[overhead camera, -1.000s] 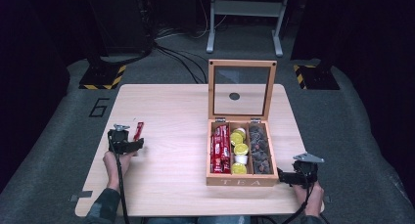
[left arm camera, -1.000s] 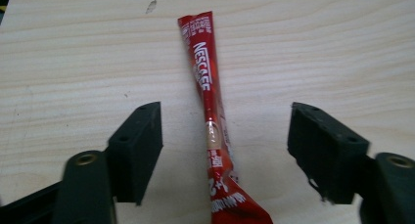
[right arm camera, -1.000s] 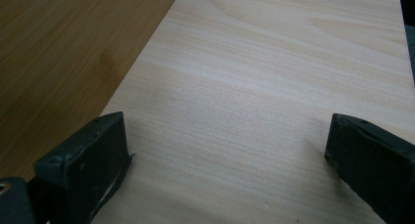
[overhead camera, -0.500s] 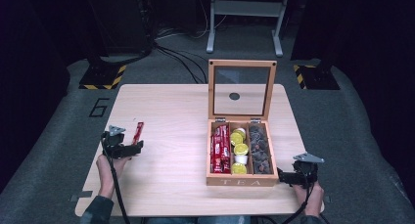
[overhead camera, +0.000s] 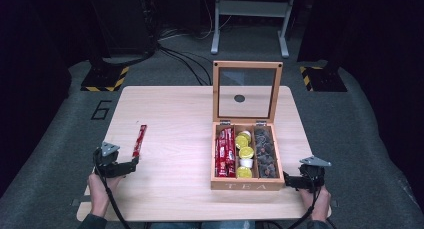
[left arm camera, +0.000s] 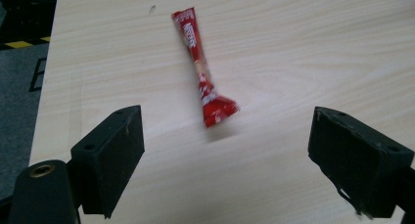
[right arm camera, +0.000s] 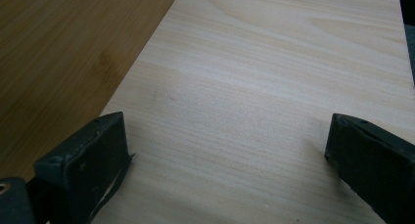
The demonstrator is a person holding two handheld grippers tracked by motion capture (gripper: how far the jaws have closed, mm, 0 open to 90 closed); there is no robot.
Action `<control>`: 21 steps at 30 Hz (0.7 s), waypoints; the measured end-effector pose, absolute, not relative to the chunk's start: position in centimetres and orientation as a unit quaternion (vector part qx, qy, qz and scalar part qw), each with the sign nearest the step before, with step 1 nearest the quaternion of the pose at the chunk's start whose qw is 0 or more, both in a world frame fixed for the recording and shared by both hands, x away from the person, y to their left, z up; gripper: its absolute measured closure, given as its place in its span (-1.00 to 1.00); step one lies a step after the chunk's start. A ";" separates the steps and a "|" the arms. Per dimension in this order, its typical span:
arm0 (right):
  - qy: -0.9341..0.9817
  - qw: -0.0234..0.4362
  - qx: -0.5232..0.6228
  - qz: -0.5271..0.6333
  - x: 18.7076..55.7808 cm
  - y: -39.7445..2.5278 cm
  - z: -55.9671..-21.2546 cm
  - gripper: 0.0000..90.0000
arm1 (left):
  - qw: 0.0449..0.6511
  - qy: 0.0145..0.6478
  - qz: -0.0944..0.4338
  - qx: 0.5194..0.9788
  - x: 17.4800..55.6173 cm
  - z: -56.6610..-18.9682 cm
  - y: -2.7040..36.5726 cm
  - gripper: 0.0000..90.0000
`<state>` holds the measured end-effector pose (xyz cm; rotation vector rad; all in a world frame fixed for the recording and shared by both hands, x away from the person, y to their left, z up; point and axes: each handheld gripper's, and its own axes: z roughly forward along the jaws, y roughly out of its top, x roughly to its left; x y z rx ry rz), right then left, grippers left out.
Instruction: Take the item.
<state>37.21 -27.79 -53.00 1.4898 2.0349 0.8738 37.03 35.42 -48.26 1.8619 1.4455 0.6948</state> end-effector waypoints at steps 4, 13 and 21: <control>0.742 0.234 0.542 0.318 37.2 -27.8 -53.0 -0.96 | 0.332 0.559 0.267 0.712 36.0 -49.1 36.2 -0.71; 0.741 0.234 0.544 0.318 37.2 -27.8 -53.0 -0.96 | 0.310 0.563 0.266 0.719 34.5 -50.9 37.8 -0.74; 0.740 0.234 0.544 0.318 37.2 -27.8 -53.0 -0.96 | 0.298 0.573 0.260 0.718 34.0 -52.5 38.9 -0.74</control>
